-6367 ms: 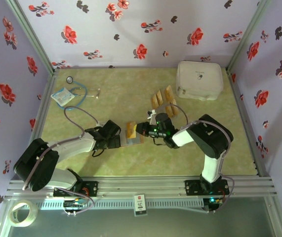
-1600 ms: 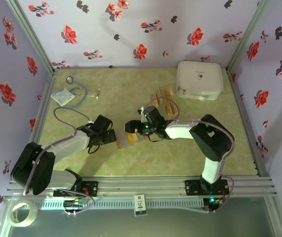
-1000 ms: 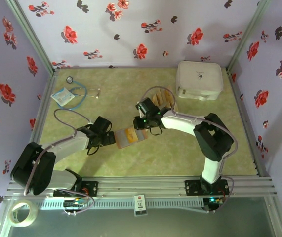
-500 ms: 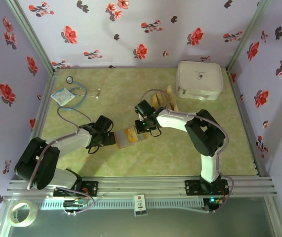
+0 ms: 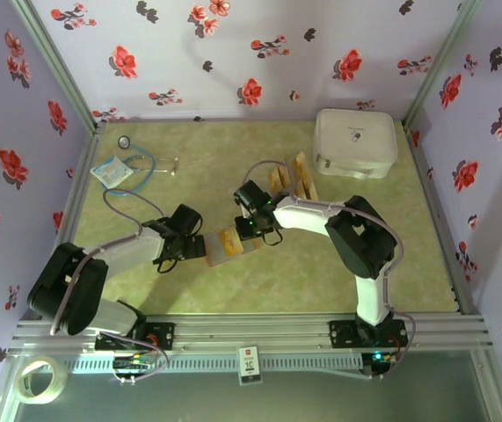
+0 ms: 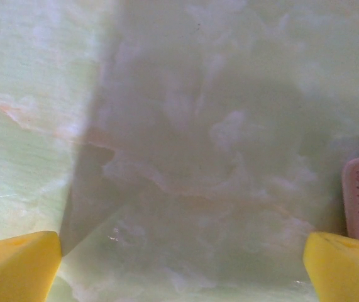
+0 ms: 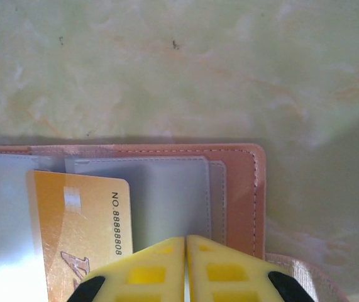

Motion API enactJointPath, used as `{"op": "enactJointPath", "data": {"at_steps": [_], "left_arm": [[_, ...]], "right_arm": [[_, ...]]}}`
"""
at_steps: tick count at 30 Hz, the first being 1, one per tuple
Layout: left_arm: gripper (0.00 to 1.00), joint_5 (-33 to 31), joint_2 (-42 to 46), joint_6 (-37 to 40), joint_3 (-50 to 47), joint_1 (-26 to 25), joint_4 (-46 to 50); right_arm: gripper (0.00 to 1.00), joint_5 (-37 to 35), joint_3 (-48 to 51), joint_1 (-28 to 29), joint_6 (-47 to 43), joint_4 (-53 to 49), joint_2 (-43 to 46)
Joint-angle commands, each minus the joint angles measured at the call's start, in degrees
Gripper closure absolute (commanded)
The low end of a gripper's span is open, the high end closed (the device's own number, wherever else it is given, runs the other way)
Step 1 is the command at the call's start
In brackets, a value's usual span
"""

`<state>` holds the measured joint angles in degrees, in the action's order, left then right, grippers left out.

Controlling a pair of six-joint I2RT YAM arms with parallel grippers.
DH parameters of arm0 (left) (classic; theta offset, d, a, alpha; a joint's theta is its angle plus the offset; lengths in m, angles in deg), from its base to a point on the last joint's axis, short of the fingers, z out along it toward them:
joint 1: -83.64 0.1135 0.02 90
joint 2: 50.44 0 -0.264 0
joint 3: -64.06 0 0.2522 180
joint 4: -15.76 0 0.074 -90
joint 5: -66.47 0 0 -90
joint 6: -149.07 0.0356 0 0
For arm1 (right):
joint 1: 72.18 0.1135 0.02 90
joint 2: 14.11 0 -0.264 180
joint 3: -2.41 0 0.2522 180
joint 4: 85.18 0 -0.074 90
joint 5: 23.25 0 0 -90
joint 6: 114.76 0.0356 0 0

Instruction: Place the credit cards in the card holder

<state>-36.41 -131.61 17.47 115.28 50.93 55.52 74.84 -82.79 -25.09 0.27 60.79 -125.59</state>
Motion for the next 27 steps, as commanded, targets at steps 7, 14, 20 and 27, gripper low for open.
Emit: {"op": "enactJointPath", "data": {"at_steps": [7,14,20,27], "left_arm": [[0.00,0.23,-1.80,1.50,0.23,0.18,-1.55],[0.00,0.45,-1.89,1.59,0.12,0.19,-1.74],[0.00,0.57,-1.84,1.59,0.17,0.09,-1.83],[0.00,0.74,-1.98,1.57,0.25,-0.02,-2.00]], "right_arm": [[0.91,-0.24,-2.89,2.52,-0.36,-2.66,-1.99],[0.91,0.03,-3.94,4.15,0.17,-2.76,-2.35],[0.92,0.53,-4.96,5.28,0.69,-2.79,-3.21],[0.92,1.61,-5.62,6.73,1.63,-2.07,-3.51]]}}
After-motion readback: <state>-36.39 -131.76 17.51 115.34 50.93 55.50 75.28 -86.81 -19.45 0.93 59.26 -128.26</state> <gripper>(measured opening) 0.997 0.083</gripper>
